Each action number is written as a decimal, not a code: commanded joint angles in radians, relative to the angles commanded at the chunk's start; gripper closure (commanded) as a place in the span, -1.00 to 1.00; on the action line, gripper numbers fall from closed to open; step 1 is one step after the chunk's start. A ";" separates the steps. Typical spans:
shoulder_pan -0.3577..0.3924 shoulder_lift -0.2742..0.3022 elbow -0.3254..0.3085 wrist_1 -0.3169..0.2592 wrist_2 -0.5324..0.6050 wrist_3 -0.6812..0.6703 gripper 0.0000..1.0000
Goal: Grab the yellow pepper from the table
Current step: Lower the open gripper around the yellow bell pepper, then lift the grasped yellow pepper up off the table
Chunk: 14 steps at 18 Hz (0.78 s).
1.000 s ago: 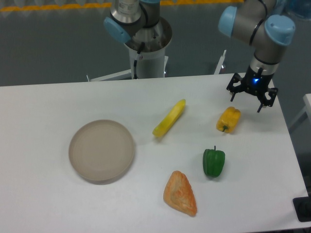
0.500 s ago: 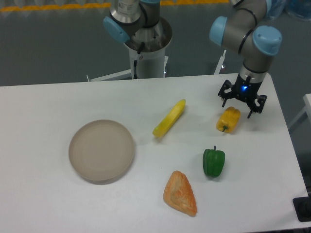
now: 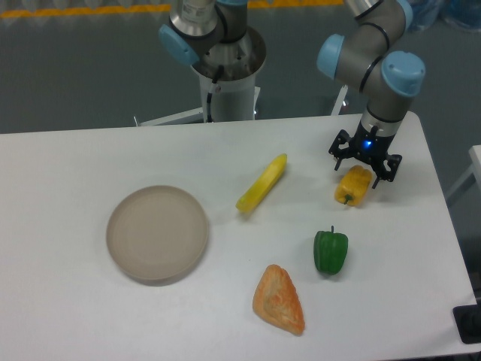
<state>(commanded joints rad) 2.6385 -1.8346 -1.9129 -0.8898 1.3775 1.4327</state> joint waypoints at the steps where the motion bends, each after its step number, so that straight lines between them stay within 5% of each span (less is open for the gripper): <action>1: 0.000 -0.005 -0.002 0.014 0.002 0.000 -0.82; 7: 0.001 -0.008 0.012 0.015 0.003 -0.003 0.22; 14: 0.003 -0.003 0.049 0.006 0.006 -0.008 0.33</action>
<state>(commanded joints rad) 2.6415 -1.8377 -1.8640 -0.8835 1.3836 1.4251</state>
